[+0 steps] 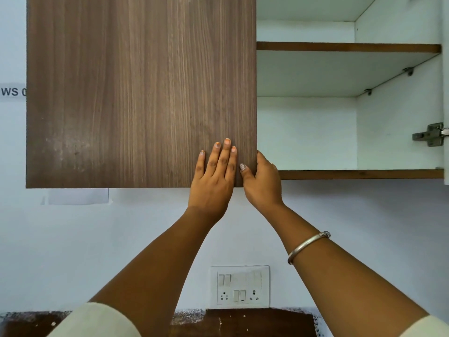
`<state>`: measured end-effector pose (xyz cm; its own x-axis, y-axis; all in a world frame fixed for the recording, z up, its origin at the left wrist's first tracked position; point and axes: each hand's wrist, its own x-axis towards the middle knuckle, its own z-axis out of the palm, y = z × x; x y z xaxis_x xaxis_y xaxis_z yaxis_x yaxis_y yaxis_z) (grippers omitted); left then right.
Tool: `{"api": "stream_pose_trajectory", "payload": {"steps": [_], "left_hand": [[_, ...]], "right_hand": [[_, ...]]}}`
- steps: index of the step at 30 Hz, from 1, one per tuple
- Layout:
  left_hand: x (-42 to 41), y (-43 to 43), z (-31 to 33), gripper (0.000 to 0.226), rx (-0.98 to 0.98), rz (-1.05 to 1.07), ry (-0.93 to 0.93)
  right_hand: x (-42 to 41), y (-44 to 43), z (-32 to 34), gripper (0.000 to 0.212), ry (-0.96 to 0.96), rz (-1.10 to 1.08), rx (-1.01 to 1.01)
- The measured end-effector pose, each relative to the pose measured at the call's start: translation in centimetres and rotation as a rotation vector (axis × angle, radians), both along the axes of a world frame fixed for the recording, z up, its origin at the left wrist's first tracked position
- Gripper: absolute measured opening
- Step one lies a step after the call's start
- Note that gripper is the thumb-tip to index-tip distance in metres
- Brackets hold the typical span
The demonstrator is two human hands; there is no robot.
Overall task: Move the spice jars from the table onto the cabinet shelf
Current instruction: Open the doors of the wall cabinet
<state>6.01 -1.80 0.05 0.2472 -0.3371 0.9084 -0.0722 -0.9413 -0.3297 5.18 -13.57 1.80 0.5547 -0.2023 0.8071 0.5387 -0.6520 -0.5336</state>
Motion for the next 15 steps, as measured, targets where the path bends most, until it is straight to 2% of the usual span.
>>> {"api": "stream_pose_trajectory", "payload": {"steps": [4, 7, 11, 15], "left_hand": [[-2.2, -0.4, 0.1, 0.070, -0.037, -0.015, 0.020], [-4.7, -0.4, 0.1, 0.071, -0.042, -0.012, 0.113], [-8.4, -0.2, -0.4, 0.071, -0.082, -0.014, 0.019], [-13.5, 0.2, -0.6, 0.071, -0.162, -0.061, 0.059]], "right_hand": [[-2.5, -0.6, 0.4, 0.043, 0.050, 0.088, 0.026], [-5.3, -0.8, 0.6, 0.038, 0.060, 0.167, 0.074], [-9.9, -1.1, 0.8, 0.038, 0.037, 0.252, 0.035], [-15.1, -0.7, 0.6, 0.029, -0.008, 0.331, 0.007]]}}
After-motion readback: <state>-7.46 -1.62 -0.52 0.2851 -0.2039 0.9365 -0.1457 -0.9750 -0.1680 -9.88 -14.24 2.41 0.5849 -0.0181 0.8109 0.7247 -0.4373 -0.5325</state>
